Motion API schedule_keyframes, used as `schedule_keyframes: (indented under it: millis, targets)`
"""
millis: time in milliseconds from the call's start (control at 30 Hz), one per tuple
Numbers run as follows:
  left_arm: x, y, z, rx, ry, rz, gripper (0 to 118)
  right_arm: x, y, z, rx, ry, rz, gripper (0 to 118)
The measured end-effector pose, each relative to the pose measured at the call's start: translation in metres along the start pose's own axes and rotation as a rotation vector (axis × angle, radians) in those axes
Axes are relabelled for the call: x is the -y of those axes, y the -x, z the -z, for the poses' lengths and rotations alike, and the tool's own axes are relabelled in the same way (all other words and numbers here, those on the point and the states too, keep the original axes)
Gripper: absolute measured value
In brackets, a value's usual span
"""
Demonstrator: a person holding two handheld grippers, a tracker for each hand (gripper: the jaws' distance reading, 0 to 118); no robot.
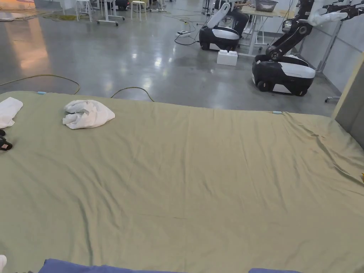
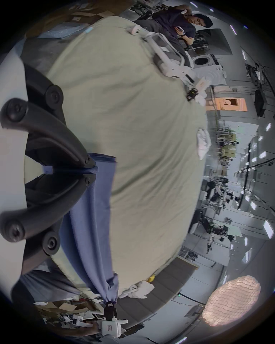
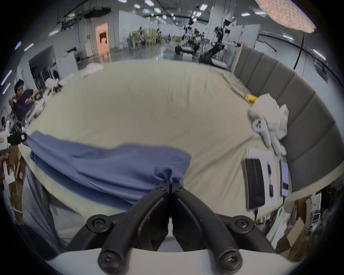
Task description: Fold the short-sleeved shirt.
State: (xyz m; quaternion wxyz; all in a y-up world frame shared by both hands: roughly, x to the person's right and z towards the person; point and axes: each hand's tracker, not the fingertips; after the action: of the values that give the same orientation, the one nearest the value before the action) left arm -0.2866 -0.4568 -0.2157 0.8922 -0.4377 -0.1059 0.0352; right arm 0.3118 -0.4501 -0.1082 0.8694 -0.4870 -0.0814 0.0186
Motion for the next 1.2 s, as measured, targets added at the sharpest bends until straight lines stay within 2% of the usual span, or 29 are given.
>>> schedule_keyframes:
  millis: [167, 300, 333, 400, 433, 467, 500, 533, 767, 967, 1067, 1133, 1200]
  targets:
    - [0.025, 0.008, 0.037, -0.049, 0.172, 0.058, 6, 0.027, 0.007, 0.037, 0.01, 0.09, 0.005, 2]
    - [0.034, 0.003, 0.051, -0.071, 0.199, 0.081, 6, 0.035, 0.008, 0.057, -0.003, 0.12, 0.047, 3]
    - [0.034, 0.002, 0.049, -0.07, 0.193, 0.074, 7, 0.036, 0.008, 0.058, 0.0, 0.119, 0.057, 8]
    - [0.031, -0.001, 0.044, -0.072, 0.187, 0.051, 13, 0.035, 0.01, 0.054, 0.01, 0.106, 0.065, 47]
    - [0.029, -0.001, 0.042, -0.07, 0.175, 0.034, 22, 0.033, 0.011, 0.05, 0.06, 0.087, 0.053, 67]
    - [0.026, -0.001, 0.04, -0.069, 0.156, 0.023, 41, 0.031, 0.012, 0.046, 0.096, 0.072, 0.043, 76]
    - [0.023, -0.005, 0.033, -0.07, 0.136, 0.014, 56, 0.028, 0.012, 0.04, 0.111, 0.045, 0.043, 76]
    - [0.018, -0.007, 0.029, -0.077, 0.112, 0.007, 65, 0.024, 0.012, 0.031, 0.108, -0.005, 0.06, 76]
    - [-0.031, -0.027, 0.014, -0.045, -0.135, 0.002, 65, -0.028, 0.032, -0.014, 0.119, -0.399, 0.105, 78]
    - [-0.079, -0.081, -0.006, -0.082, -0.405, 0.087, 65, -0.085, 0.079, -0.045, 0.093, -0.747, 0.161, 78]
    - [-0.093, -0.094, -0.007, -0.107, -0.529, 0.111, 65, -0.105, 0.096, -0.05, 0.102, -0.858, 0.185, 78]
    - [-0.098, -0.108, -0.014, -0.153, -0.601, 0.137, 65, -0.114, 0.105, -0.053, 0.1, -0.907, 0.184, 73]
    - [-0.1, -0.12, -0.022, -0.164, -0.651, 0.146, 61, -0.122, 0.113, -0.054, 0.105, -0.941, 0.181, 55]
